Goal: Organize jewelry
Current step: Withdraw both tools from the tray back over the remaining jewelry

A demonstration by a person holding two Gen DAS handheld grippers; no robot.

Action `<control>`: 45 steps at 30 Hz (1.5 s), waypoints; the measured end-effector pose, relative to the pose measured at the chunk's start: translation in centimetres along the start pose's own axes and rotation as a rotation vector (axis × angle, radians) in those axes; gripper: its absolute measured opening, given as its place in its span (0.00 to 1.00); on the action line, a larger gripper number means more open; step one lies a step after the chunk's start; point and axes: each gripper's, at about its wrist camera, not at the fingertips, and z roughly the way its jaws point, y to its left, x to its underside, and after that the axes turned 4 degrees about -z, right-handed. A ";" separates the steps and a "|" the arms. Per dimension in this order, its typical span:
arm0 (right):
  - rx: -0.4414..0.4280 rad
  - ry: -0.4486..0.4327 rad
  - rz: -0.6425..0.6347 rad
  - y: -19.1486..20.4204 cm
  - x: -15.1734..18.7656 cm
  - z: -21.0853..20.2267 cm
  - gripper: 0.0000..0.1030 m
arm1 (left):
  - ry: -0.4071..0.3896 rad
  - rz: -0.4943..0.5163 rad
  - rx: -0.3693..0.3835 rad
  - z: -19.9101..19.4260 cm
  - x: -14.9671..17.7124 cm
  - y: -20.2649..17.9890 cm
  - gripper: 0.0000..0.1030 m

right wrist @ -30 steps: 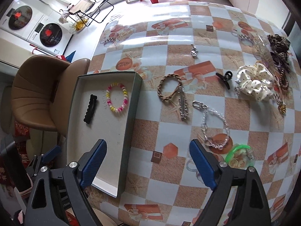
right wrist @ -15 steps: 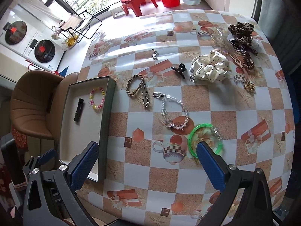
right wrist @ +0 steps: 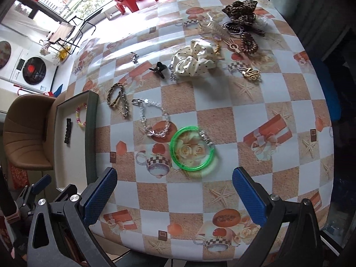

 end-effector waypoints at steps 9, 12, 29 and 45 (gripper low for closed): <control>0.009 0.026 0.047 -3.0 0.3 0.5 1.00 | 0.015 0.022 -0.002 0.8 -0.1 -2.5 0.99; 0.009 0.029 0.056 -3.8 0.5 0.7 1.00 | 0.013 0.004 0.002 1.1 -0.2 -2.6 0.99; 0.019 0.033 0.088 -7.0 -3.3 3.1 1.00 | 0.074 -0.054 0.087 5.9 -2.9 -4.9 0.99; -0.002 -0.002 0.055 -7.1 -10.6 6.5 1.00 | 0.095 -0.142 0.115 12.0 -7.0 -8.2 0.91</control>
